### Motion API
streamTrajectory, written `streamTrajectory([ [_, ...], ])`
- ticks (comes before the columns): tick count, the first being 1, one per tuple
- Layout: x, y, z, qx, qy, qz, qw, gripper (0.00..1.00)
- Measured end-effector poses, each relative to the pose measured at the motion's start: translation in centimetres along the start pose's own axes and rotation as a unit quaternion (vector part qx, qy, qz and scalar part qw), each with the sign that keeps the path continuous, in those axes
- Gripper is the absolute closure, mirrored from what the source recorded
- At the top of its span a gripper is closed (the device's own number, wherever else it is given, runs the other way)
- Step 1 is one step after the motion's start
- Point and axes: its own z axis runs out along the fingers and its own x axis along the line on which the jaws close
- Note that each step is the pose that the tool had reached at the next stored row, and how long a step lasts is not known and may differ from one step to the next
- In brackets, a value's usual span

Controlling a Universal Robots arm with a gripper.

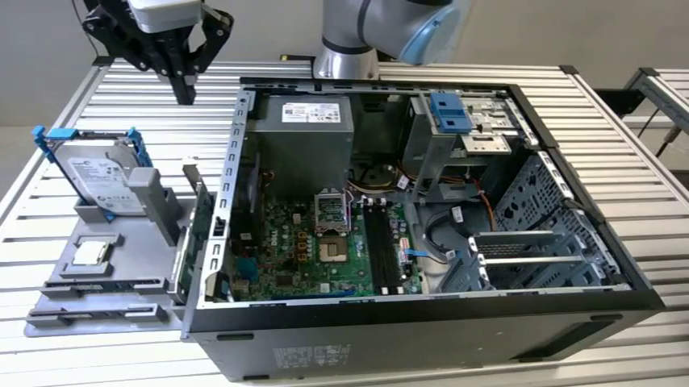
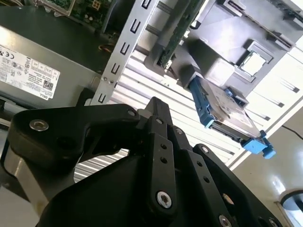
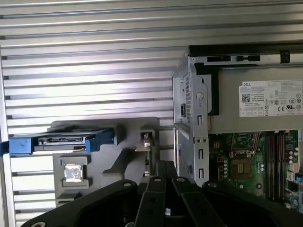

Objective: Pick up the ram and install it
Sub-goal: 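Reach for the ram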

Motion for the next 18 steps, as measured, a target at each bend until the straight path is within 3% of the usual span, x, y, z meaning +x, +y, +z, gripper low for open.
streamTrajectory([
  [18,4.57,-0.31,-0.07,0.0002,0.0025,0.0,1.0,1.0],
])
